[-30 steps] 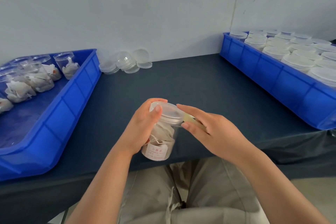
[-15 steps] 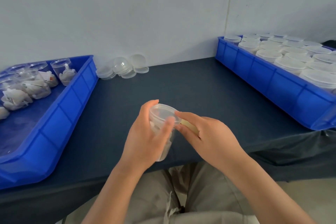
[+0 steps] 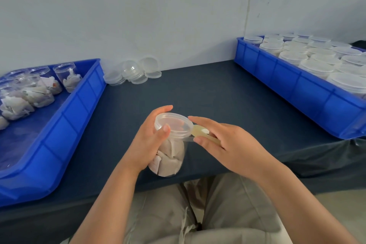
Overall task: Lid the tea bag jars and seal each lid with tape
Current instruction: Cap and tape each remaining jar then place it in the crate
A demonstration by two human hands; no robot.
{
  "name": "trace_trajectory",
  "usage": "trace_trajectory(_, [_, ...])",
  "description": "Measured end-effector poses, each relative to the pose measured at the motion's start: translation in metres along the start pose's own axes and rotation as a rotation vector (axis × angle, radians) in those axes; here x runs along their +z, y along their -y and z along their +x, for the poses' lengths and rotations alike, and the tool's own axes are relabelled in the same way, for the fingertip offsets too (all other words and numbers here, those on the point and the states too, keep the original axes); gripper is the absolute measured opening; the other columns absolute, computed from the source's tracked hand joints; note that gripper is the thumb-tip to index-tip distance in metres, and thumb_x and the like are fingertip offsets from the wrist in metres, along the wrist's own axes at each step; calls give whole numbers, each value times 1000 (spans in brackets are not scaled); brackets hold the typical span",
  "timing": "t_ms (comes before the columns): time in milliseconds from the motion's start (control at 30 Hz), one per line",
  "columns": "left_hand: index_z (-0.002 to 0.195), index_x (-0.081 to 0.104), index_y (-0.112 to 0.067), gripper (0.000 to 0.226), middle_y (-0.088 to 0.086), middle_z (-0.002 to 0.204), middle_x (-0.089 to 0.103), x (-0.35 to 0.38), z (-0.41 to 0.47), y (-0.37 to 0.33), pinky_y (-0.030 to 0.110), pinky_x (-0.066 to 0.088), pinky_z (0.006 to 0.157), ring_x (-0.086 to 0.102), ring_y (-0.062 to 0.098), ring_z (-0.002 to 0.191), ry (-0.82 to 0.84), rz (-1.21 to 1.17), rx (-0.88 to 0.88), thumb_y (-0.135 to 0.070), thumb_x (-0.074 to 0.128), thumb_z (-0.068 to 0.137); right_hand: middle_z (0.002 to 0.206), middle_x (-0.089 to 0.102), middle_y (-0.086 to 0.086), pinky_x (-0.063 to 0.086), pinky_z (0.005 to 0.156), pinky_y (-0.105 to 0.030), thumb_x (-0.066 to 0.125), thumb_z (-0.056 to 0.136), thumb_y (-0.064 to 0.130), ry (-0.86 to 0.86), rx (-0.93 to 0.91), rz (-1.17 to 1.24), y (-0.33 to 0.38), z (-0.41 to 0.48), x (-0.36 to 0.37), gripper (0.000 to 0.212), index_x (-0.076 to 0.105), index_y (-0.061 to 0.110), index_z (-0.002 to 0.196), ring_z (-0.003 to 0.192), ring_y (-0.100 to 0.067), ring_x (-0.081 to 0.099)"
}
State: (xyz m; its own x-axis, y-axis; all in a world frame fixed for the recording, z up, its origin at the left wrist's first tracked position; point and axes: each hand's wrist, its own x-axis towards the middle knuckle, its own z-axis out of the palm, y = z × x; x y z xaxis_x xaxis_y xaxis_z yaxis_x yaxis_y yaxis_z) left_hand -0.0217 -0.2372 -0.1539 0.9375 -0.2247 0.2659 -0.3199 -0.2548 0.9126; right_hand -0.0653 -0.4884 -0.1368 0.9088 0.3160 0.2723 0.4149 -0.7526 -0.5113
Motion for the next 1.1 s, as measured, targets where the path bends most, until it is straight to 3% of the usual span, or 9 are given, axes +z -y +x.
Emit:
trace_trajectory(100, [136, 64, -20, 87, 5, 130, 72, 0, 1, 1, 42, 56, 101, 69, 29, 121, 107, -24, -12, -90, 52, 86, 112, 70, 15, 55, 85, -30, 30, 101, 74, 20, -21, -14, 2, -3, -2, 54, 31, 61, 153, 105, -6, 63])
trace_trajectory(200, [135, 68, -28, 74, -4, 130, 73, 0, 3, -6, 41, 56, 101, 69, 21, 122, 107, 29, -4, -85, 47, 92, 99, 68, 9, 56, 83, -35, 26, 99, 76, -12, 16, -32, 5, -6, 0, 58, 40, 57, 151, 94, -10, 64])
trace_trajectory(333, [141, 54, -59, 55, -30, 117, 70, 5, -7, -17, 13, 52, 93, 66, -7, 112, -54, 146, 24, -77, 47, 90, 90, 63, 11, 55, 75, -34, 21, 99, 74, -43, 44, -104, 9, -7, 2, 64, 44, 52, 154, 85, -11, 62])
trace_trajectory(400, [141, 44, -69, 57, -24, 104, 70, 9, -13, -23, 12, 52, 82, 67, -4, 97, -40, 221, 25, -86, 49, 87, 87, 61, 11, 55, 74, -34, 19, 99, 73, -51, 49, -130, 11, -6, 0, 65, 45, 52, 154, 82, -11, 61])
trace_trajectory(533, [125, 49, -55, 79, -27, 120, 62, 19, -16, -28, 14, 52, 76, 63, -3, 110, -87, 283, 37, -91, 76, 59, 85, 56, 12, 53, 69, -35, 21, 102, 69, -79, 34, -192, 16, -8, 3, 60, 45, 51, 155, 78, -13, 60])
trace_trajectory(700, [120, 60, -52, 56, -24, 119, 70, 14, -15, -22, 12, 54, 78, 69, 1, 109, -192, 200, 68, -68, 80, 70, 91, 64, 11, 54, 76, -30, 31, 104, 71, -27, 7, -9, 10, -8, 8, 54, 32, 57, 156, 88, -10, 62])
trace_trajectory(800, [120, 59, -53, 48, -25, 118, 70, 4, -16, -21, 10, 52, 81, 69, 1, 108, -169, 154, 57, -65, 75, 77, 81, 63, 10, 53, 67, -30, 40, 106, 64, 27, 21, 113, 5, -5, 8, 48, 27, 62, 152, 79, -10, 63])
trace_trajectory(967, [124, 52, -49, 39, -20, 120, 66, -1, -21, -19, 17, 53, 86, 67, 7, 112, -104, 34, 49, -60, 66, 90, 79, 60, 8, 45, 55, -31, 45, 107, 59, 88, 28, 139, 3, -4, 4, 19, 41, 48, 122, 65, -14, 55])
trace_trajectory(1100, [114, 43, -51, 47, -28, 111, 59, 11, -25, -17, 15, 52, 80, 64, 5, 102, -185, 54, 77, -59, 73, 79, 90, 58, 19, 44, 69, -23, 43, 112, 47, 69, -35, 88, 9, -7, 6, 15, 57, 43, 117, 85, -6, 57])
